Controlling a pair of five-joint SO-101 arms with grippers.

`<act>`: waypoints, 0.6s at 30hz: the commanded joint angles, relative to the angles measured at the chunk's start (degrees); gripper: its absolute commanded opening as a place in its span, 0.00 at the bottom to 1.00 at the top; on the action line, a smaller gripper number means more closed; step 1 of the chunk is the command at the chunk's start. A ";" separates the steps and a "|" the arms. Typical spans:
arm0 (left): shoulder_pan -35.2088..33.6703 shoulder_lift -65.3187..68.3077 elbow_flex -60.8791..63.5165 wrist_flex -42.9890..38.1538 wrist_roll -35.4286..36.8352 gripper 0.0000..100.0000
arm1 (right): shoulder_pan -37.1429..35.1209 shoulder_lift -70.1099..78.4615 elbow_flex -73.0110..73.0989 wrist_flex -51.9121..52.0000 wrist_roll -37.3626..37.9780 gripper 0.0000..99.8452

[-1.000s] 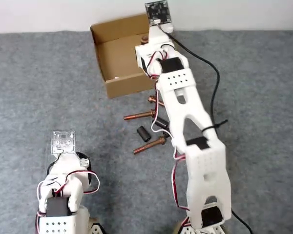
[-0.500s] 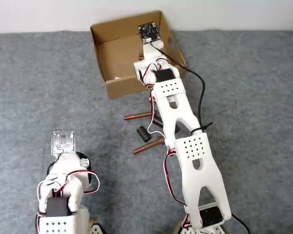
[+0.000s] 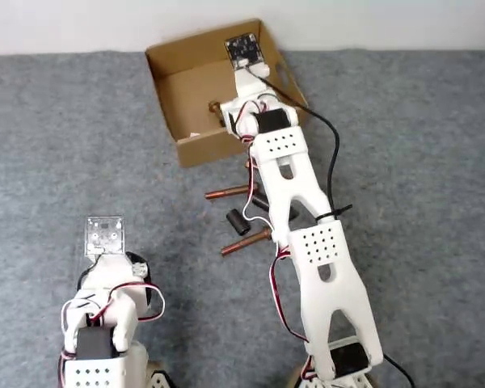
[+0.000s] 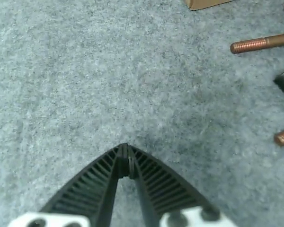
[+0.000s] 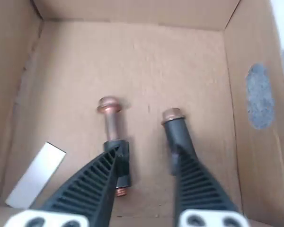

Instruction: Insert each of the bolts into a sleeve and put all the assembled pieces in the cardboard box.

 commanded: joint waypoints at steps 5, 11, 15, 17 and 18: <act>-0.26 -0.18 -0.22 0.44 0.35 0.00 | -3.12 -6.37 -14.07 16.04 0.18 0.01; -0.35 -0.18 -0.22 0.44 0.35 0.00 | -3.03 -7.16 -20.22 27.47 0.00 0.01; -0.35 -0.18 -0.22 0.53 0.35 0.00 | -2.77 -10.77 -20.04 35.47 -7.03 0.01; -0.35 -0.18 -0.22 0.53 0.35 0.00 | -2.77 -12.62 -20.04 40.13 -9.41 0.01; -0.35 -0.18 -0.22 0.62 0.35 0.00 | -2.86 -13.58 -20.04 42.68 -10.81 0.01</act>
